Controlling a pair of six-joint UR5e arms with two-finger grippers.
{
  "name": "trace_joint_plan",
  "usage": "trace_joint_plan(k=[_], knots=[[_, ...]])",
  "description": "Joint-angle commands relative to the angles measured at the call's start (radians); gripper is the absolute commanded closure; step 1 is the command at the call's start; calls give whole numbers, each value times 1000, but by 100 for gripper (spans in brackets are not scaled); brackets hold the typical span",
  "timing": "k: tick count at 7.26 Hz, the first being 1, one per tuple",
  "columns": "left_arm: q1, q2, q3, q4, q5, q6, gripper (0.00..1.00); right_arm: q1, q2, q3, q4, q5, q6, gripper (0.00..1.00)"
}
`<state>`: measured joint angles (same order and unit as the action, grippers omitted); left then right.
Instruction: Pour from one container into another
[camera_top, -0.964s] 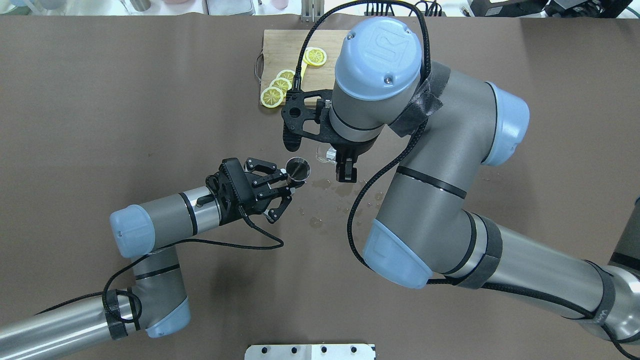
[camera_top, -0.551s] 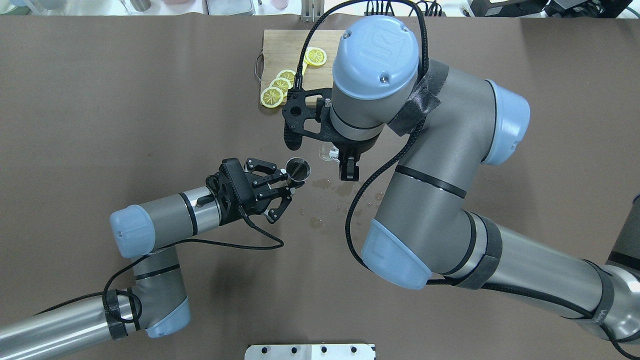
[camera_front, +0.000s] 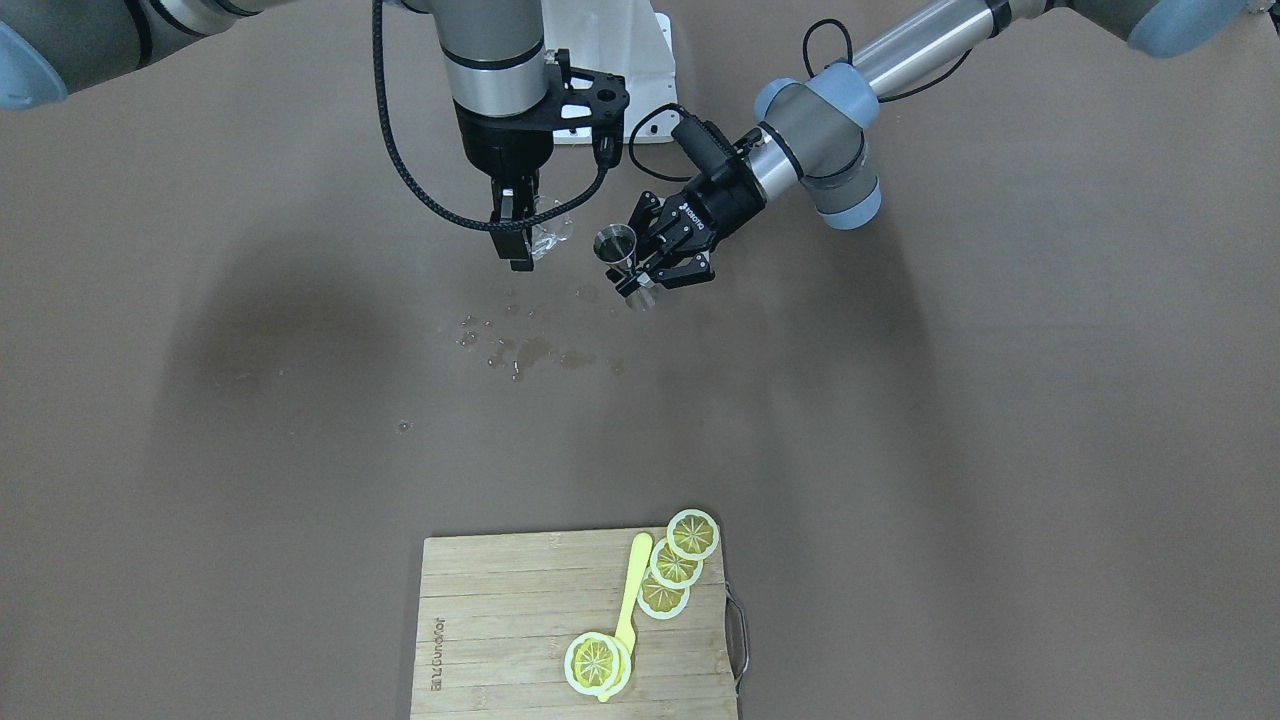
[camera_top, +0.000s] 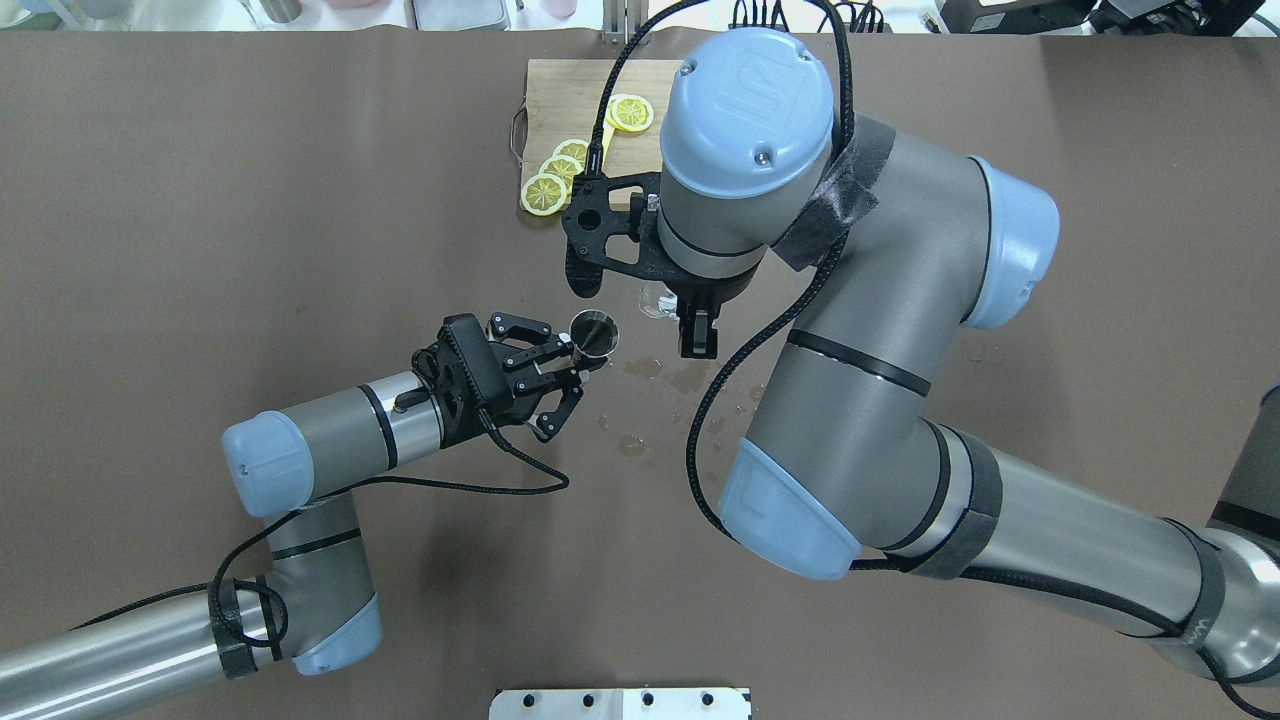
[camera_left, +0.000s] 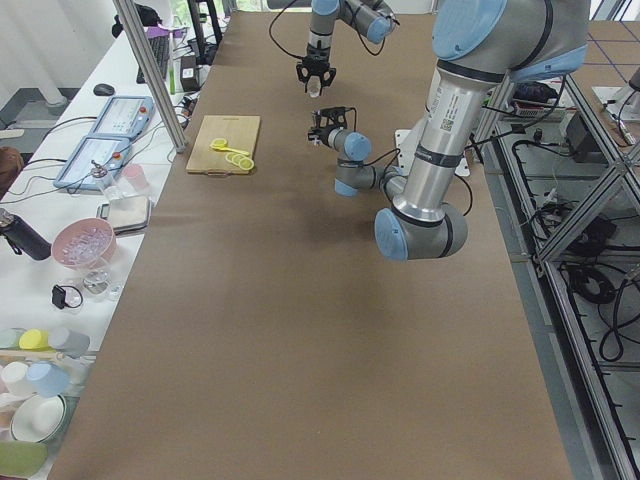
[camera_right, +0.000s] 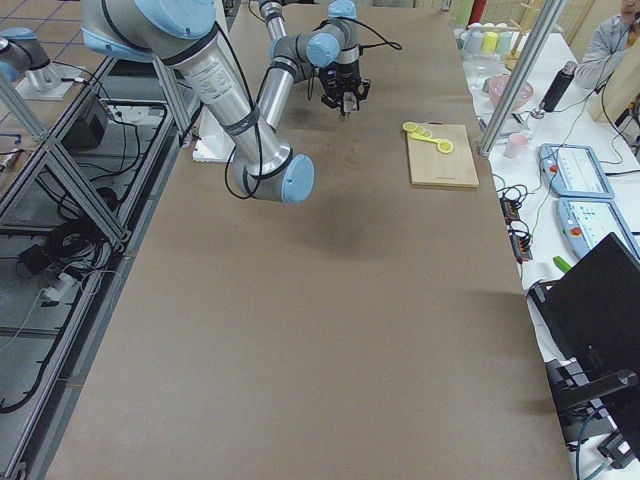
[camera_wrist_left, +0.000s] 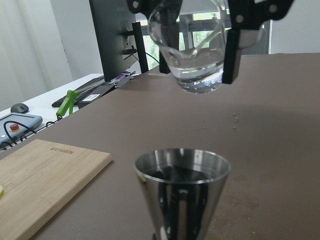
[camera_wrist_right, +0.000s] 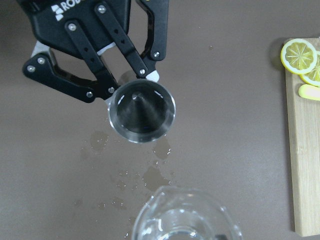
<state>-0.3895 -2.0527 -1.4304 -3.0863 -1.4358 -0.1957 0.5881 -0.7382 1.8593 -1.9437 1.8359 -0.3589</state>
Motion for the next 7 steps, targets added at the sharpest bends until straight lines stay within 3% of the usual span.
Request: trace_joint_plan(k=[1, 7], knots=[[3, -6, 2, -11, 9, -1, 100, -5, 19, -20, -1, -3, 0, 100], [6, -7, 5, -19, 11, -1, 100, -5, 97, -91, -59, -50, 0, 100]])
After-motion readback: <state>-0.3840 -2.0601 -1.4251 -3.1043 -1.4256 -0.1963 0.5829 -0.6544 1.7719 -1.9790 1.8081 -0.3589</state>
